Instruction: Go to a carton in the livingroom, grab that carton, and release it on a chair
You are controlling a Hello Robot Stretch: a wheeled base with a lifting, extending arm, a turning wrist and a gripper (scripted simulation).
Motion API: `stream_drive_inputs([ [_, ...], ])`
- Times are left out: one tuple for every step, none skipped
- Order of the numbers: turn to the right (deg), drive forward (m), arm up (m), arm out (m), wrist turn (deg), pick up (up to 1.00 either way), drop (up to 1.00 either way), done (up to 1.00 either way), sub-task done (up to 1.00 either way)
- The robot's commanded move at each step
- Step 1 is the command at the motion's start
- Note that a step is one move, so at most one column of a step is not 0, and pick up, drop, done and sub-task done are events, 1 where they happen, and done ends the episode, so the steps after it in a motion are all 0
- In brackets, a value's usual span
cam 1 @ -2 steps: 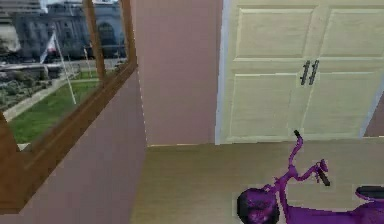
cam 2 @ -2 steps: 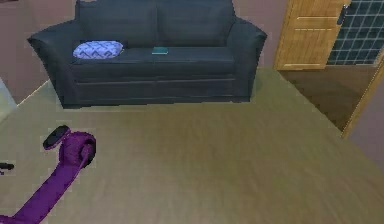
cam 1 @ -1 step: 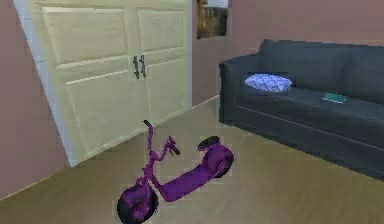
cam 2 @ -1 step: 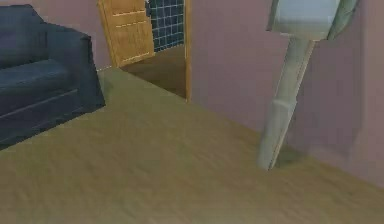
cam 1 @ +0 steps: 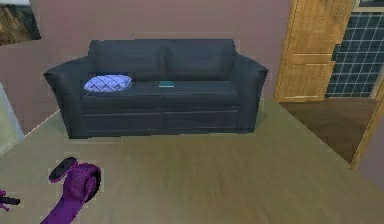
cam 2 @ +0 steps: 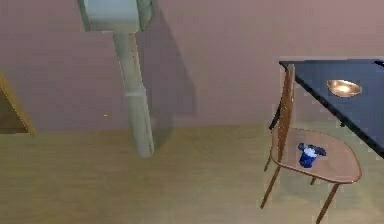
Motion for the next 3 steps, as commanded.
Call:
stream_drive_inputs([
  [30.0, 0.0, 0.0, 0.0, 0.0, 0.0, 0.0, 0.0, 0.0],
  [0.0, 1.0, 0.0, 0.0, 0.0, 0.0, 0.0, 0.0, 0.0],
  [0.0, 1.0, 0.0, 0.0, 0.0, 0.0, 0.0, 0.0, 0.0],
])
